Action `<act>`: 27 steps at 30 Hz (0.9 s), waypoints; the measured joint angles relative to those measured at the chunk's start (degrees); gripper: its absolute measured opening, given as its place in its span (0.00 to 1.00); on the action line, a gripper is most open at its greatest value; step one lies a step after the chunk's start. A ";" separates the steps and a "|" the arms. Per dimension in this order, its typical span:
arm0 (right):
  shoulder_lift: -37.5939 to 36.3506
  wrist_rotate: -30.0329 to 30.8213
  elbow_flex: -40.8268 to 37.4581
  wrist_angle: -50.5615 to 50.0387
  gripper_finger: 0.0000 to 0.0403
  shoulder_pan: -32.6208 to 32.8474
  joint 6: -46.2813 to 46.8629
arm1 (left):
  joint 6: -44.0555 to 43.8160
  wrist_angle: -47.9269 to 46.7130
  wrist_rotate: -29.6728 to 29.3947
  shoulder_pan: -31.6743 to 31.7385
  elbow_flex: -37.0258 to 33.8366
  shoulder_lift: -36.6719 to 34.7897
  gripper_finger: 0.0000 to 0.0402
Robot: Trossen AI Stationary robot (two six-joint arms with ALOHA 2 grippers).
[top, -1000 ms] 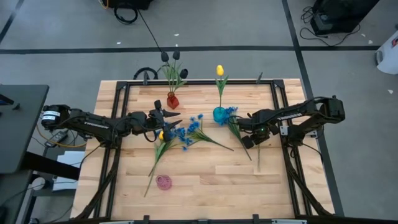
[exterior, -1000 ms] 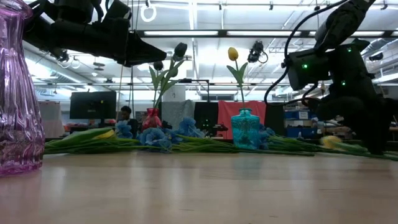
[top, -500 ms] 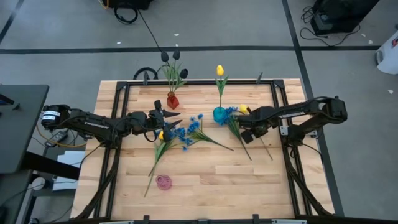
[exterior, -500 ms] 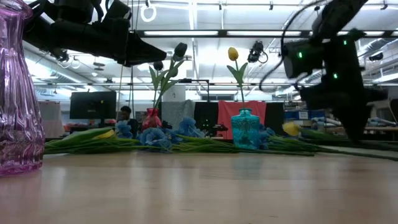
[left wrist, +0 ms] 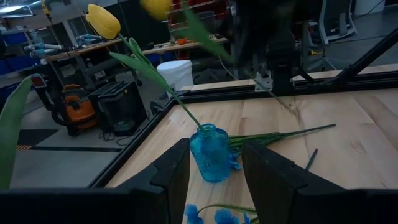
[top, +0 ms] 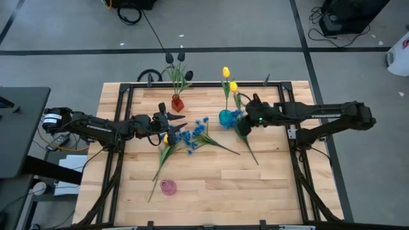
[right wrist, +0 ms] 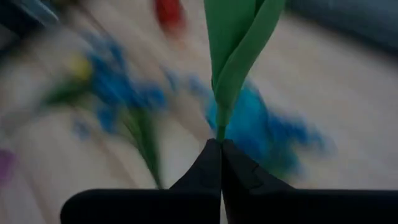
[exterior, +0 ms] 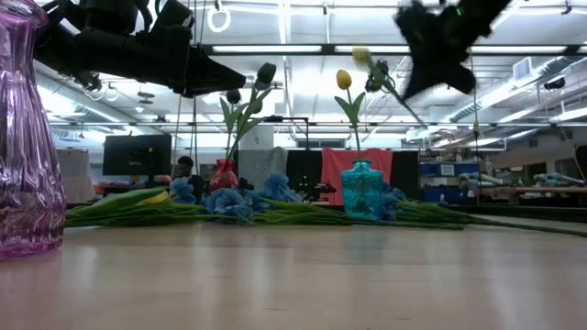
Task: Sort flowers into vase by color
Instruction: Put the yellow tulip into the blue vase
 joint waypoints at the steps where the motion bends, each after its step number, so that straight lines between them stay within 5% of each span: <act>1: -0.42 1.94 -0.15 4.57 0.01 0.81 -2.88 | 0.00 0.00 0.00 0.00 0.00 0.00 0.38; 10: 2.16 22.79 -2.40 34.74 0.02 7.70 -33.21 | -0.41 0.02 0.00 0.00 0.00 -0.01 0.38; 27: 14.62 26.42 -2.45 43.62 0.02 6.04 -41.82 | -1.53 -0.02 -1.05 0.00 0.00 -0.02 0.38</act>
